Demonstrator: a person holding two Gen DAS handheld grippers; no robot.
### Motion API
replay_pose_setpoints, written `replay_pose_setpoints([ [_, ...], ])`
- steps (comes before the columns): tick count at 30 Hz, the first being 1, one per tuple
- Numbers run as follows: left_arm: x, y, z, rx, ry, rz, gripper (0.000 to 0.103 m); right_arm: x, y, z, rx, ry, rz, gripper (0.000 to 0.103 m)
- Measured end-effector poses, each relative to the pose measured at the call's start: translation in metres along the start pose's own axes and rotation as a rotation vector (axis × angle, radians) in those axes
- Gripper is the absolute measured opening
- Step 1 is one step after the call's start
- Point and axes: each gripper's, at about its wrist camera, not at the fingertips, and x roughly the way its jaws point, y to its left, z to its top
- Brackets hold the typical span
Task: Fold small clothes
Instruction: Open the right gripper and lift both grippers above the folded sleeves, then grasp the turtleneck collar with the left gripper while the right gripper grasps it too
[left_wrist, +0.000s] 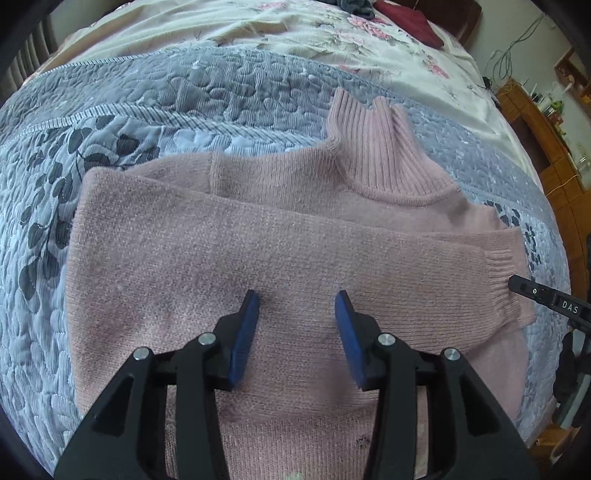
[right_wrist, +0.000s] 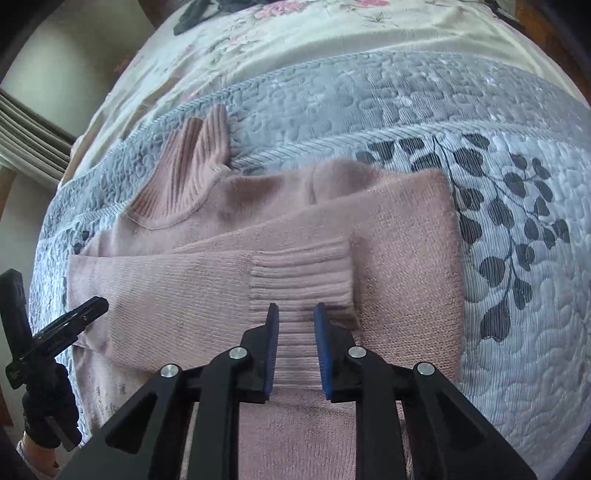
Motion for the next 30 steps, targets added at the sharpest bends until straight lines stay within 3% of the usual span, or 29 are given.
replay_pose_setpoints([
  [12,0.005,-0.001,0.001,0.024,0.011,0.011,0.043,0.009,-0.015,0.001,0.012,0.057,0.046,0.019],
  [14,-0.003,-0.005,0.008,0.023,0.006,0.006,0.044,-0.003,-0.01,0.01,-0.016,0.032,0.052,0.026],
  [16,-0.011,-0.01,0.022,0.039,-0.024,-0.001,0.046,-0.012,0.0,0.025,-0.055,0.009,0.099,0.039],
  [21,-0.004,-0.019,0.081,0.034,-0.043,-0.027,0.049,-0.013,0.032,0.091,-0.143,-0.043,0.182,0.04],
  [24,0.018,-0.022,0.113,0.043,-0.018,-0.033,0.052,0.008,0.048,0.13,-0.141,-0.01,0.251,0.045],
  [30,0.06,-0.02,0.149,0.024,0.054,-0.053,0.056,0.058,0.066,0.171,-0.143,0.055,0.244,0.046],
])
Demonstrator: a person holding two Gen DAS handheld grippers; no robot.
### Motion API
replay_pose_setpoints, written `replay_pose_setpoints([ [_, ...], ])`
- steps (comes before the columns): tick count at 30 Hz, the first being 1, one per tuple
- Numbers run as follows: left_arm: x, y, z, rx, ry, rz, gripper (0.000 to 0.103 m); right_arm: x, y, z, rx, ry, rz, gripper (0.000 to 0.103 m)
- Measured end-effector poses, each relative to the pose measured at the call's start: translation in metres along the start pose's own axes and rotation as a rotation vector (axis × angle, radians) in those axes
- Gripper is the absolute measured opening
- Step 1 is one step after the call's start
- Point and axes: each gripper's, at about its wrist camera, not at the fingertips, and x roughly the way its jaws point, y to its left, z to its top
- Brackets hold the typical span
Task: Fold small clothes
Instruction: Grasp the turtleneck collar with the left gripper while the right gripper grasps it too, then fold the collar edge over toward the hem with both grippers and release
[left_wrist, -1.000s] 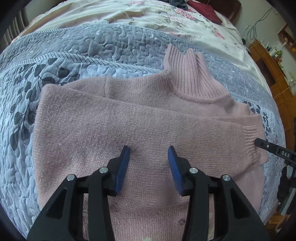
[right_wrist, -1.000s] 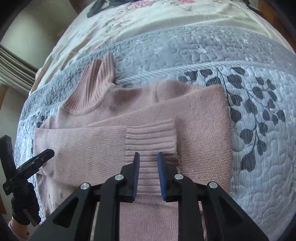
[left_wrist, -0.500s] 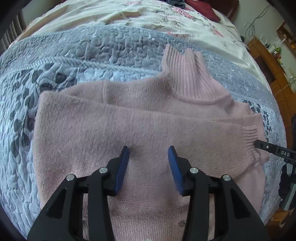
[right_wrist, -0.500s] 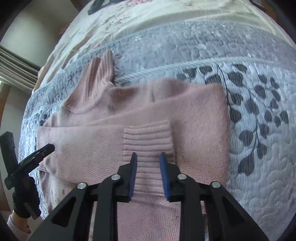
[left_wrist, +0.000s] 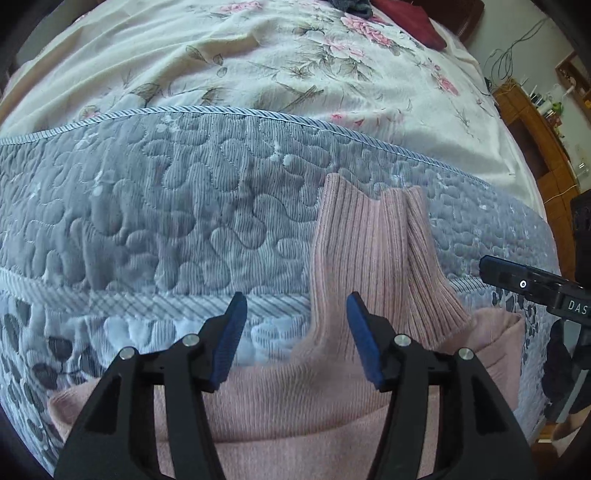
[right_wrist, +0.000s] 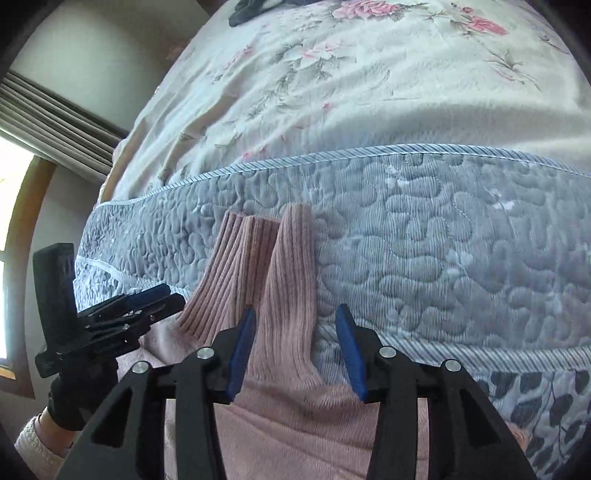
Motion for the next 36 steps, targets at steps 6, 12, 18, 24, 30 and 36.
replay_pose_setpoints([
  [6,0.028,-0.009,0.018,0.043,0.039,-0.008,0.056,0.034,-0.004,0.027,0.025,0.042,0.016,0.047],
  [12,0.041,-0.016,0.039,0.049,0.047,-0.012,0.055,0.062,-0.016,0.043,0.051,0.086,0.016,0.048],
  [18,0.045,-0.022,0.049,0.007,0.051,-0.031,0.007,0.049,-0.001,0.042,-0.029,0.058,0.08,0.012],
  [24,-0.013,-0.02,0.027,-0.001,-0.103,-0.119,0.006,-0.017,0.006,0.016,-0.099,-0.048,0.2,0.01],
  [30,-0.077,-0.009,-0.027,0.045,-0.201,-0.203,0.006,-0.064,0.018,-0.037,-0.176,-0.074,0.236,0.01],
  [36,-0.098,-0.004,-0.086,0.088,-0.181,-0.237,0.006,-0.081,0.03,-0.093,-0.246,-0.053,0.201,0.01],
])
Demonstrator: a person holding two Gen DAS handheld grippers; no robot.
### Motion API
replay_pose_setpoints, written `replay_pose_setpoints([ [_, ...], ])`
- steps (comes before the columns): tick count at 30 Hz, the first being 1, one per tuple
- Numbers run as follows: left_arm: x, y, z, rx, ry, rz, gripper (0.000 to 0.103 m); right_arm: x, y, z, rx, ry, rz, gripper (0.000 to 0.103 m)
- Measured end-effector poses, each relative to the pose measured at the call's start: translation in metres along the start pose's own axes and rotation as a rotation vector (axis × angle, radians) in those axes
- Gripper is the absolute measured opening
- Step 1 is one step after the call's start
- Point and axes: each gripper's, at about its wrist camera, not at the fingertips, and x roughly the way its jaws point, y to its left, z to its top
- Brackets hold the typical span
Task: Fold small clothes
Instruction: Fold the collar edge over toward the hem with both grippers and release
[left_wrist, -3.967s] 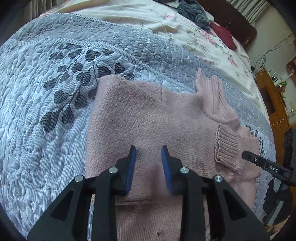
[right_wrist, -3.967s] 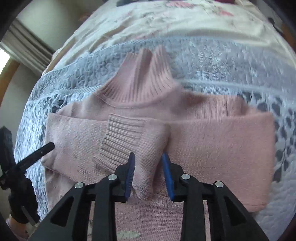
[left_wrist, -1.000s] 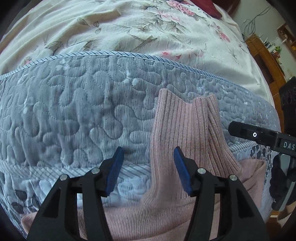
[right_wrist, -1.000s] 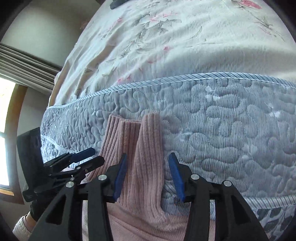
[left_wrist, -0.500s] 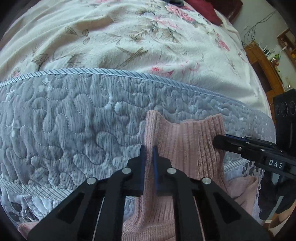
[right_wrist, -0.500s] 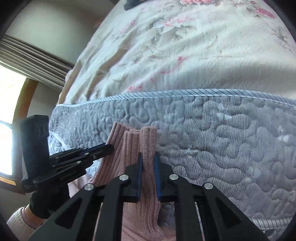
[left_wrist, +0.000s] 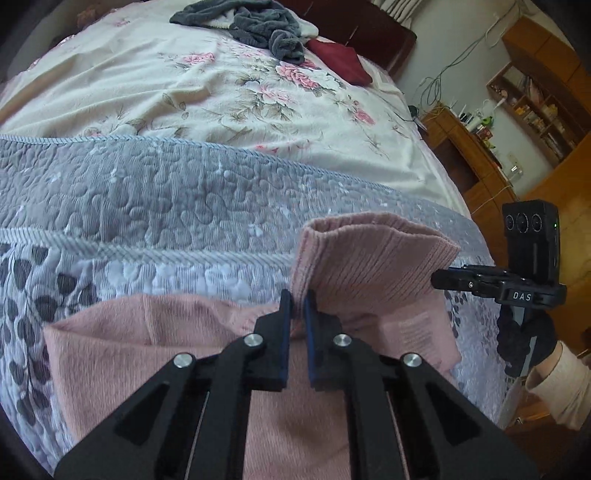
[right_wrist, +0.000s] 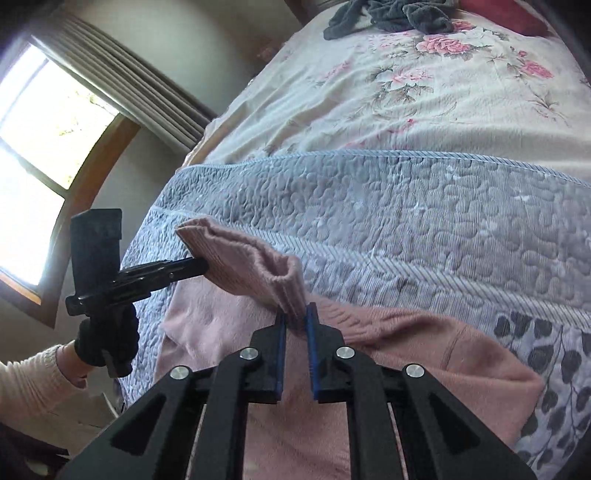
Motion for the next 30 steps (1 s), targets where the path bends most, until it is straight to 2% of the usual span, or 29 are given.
replay_pose_setpoints([
  [4,-0.01,0.003,-0.039,-0.003,0.037,-0.015,0.006,0.004,0.01,-0.033,-0.03,0.058,-0.033,0.01],
  [7,-0.007,0.008,-0.066,-0.009,0.095,-0.018,0.006,0.013,0.013,-0.057,-0.045,0.118,-0.063,0.011],
  [10,-0.006,0.017,-0.089,-0.021,0.158,-0.014,0.007,0.019,0.011,-0.08,-0.029,0.186,-0.074,0.015],
  [12,-0.01,0.025,-0.1,-0.058,0.184,-0.032,0.009,0.015,0.01,-0.091,-0.012,0.198,-0.072,0.017],
  [14,-0.017,0.033,-0.102,-0.128,0.176,-0.069,0.013,0.007,0.008,-0.097,0.043,0.184,-0.033,0.029],
  [16,-0.02,0.037,-0.1,-0.201,0.157,-0.103,0.031,0.002,0.002,-0.099,0.137,0.143,0.03,0.044],
  [19,-0.009,0.037,-0.096,-0.281,0.165,-0.151,0.04,0.015,-0.009,-0.096,0.264,0.13,0.074,0.046],
  [20,-0.001,0.037,-0.096,-0.301,0.19,-0.149,0.04,0.023,-0.013,-0.097,0.304,0.131,0.088,0.046],
  [23,0.021,0.032,-0.097,-0.309,0.242,-0.12,0.034,0.041,-0.024,-0.1,0.392,0.137,0.121,0.044],
  [24,0.026,0.029,-0.098,-0.311,0.249,-0.12,0.025,0.046,-0.024,-0.1,0.404,0.136,0.134,0.035],
  [25,0.029,0.028,-0.098,-0.311,0.256,-0.12,0.011,0.049,-0.024,-0.101,0.411,0.136,0.147,0.023],
  [26,0.031,0.027,-0.098,-0.31,0.26,-0.12,0.007,0.05,-0.022,-0.101,0.41,0.135,0.148,0.018],
  [28,0.028,0.024,-0.097,-0.294,0.246,-0.115,0.007,0.045,-0.02,-0.101,0.398,0.121,0.124,0.011],
  [30,0.02,0.022,-0.096,-0.259,0.232,-0.102,0.007,0.036,-0.02,-0.102,0.394,0.112,0.101,0.01],
])
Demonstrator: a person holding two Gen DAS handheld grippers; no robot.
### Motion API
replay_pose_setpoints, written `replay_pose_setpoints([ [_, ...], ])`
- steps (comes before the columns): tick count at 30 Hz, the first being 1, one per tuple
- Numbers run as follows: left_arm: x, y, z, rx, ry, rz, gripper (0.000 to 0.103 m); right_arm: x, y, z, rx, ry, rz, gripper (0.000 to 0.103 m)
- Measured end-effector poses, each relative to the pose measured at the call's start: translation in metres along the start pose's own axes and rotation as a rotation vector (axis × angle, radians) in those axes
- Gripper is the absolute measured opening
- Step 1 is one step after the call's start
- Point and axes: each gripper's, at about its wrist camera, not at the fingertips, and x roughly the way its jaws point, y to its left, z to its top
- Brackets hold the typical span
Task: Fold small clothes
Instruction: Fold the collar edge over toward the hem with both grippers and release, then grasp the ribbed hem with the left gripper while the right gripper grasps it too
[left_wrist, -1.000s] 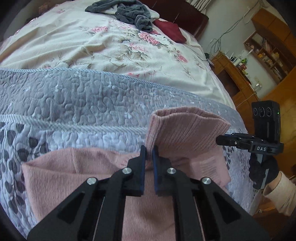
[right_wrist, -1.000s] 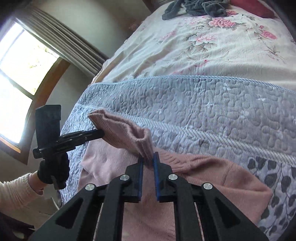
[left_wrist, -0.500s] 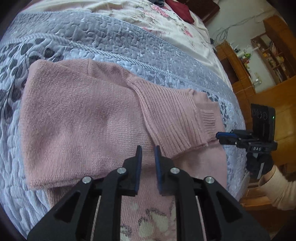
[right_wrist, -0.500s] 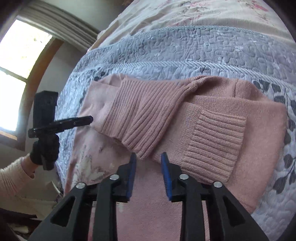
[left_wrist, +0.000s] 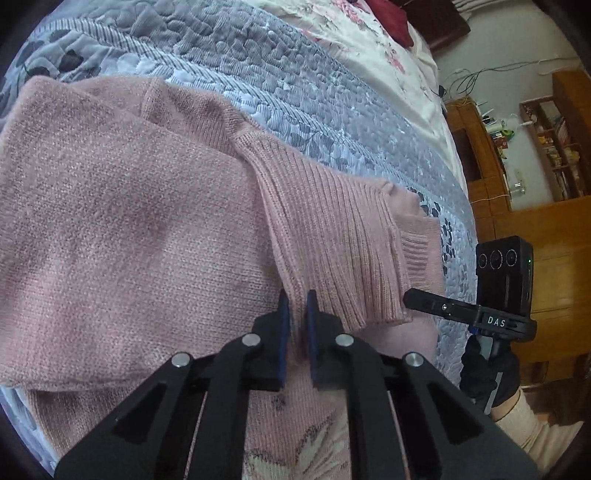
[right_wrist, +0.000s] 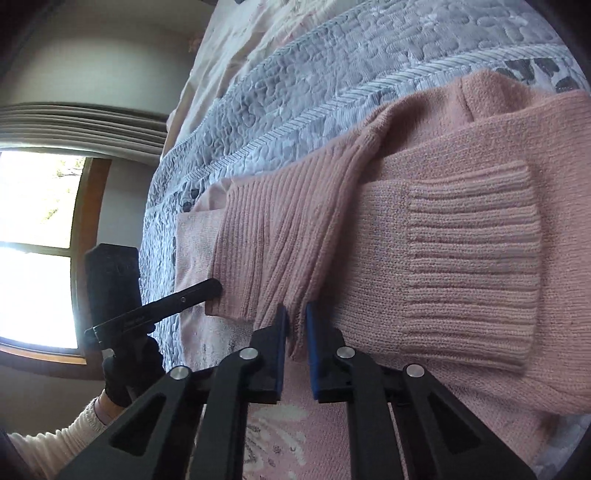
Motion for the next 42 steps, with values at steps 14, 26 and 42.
replay_pose_setpoints([
  [14,0.006,0.012,-0.008,0.028,0.018,0.087,0.011,0.011,-0.014,-0.013,-0.003,0.01,-0.084,0.012],
  [26,-0.092,-0.029,-0.125,0.105,-0.103,0.349,0.058,-0.097,0.011,-0.146,-0.153,-0.089,-0.227,0.044],
  [42,-0.137,0.027,-0.306,-0.092,0.053,0.555,0.059,-0.105,-0.038,-0.335,0.031,0.112,-0.38,0.045],
])
